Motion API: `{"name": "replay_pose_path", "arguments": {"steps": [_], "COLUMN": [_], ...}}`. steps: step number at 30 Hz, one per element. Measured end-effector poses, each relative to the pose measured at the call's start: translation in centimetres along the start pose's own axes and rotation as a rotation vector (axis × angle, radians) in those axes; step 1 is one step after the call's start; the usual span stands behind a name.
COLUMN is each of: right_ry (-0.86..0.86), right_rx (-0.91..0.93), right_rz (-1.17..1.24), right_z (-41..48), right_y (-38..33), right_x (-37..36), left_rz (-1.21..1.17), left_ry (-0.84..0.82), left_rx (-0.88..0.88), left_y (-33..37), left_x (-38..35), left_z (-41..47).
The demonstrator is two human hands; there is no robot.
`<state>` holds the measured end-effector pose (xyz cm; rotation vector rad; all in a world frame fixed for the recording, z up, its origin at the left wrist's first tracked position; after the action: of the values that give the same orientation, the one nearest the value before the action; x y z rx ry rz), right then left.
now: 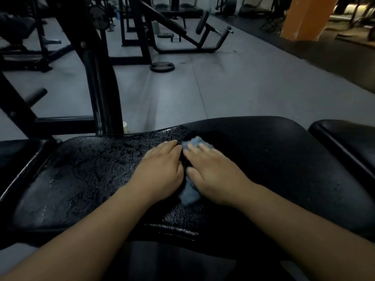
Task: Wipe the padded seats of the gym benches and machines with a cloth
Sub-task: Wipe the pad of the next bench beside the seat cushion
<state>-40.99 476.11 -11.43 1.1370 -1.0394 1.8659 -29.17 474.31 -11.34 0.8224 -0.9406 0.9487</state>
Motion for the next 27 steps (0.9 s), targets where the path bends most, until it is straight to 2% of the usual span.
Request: {"name": "replay_pose_path", "arguments": {"steps": [2, 5, 8, 11, 14, 18, 21, 25, 27], "right_ry": [-0.004, 0.037, 0.039, 0.025, -0.032, -0.001, 0.031, 0.007, -0.049], "right_rx": [0.032, -0.12, -0.218, -0.059, 0.033, -0.165, -0.225, 0.047, 0.033], "right_rz": [0.004, -0.115, -0.144, -0.068, 0.02, -0.109, -0.149, -0.041, -0.043], "right_z": [-1.0, 4.4, 9.7, 8.3, 2.6, 5.4, 7.9, -0.3, -4.2], "right_y": [2.0, 7.3, 6.4, 2.8, 3.4, 9.1, 6.9, 1.6, 3.1], "right_x": [1.1, 0.9, -1.5, -1.9, 0.3, 1.4, 0.5, 1.2, 2.8], "left_rz": [0.014, 0.021, 0.011, 0.0, 0.021, 0.065, 0.064, 0.019, -0.014], "left_ry": [-0.012, -0.014, 0.036, 0.056, 0.055, 0.058, 0.048, 0.015, 0.005], "left_rx": [0.006, 0.016, 0.028, 0.028, 0.011, 0.025, 0.018, -0.017, -0.06], "left_y": [-0.2, -0.1, -0.2, -0.3, -0.4, -0.1, -0.1, 0.7, 2.8], "left_x": [0.1, 0.2, 0.1, 0.0, -0.3, -0.4, -0.3, 0.1, 0.2], "left_z": [0.1, 0.6, 1.7, 1.9, 1.8, 1.6, 1.5, 0.7, -0.4]}}
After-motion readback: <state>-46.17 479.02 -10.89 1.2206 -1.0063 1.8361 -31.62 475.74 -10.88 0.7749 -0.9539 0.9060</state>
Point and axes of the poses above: each hand's wrist, its own z-axis towards the middle knuckle, its own x-axis out of the back of the hand, y = z × x, the point moved 7 cm from there along z, towards the middle knuckle, and after that the axes turned 15 degrees about y, right-handed, at the moved point
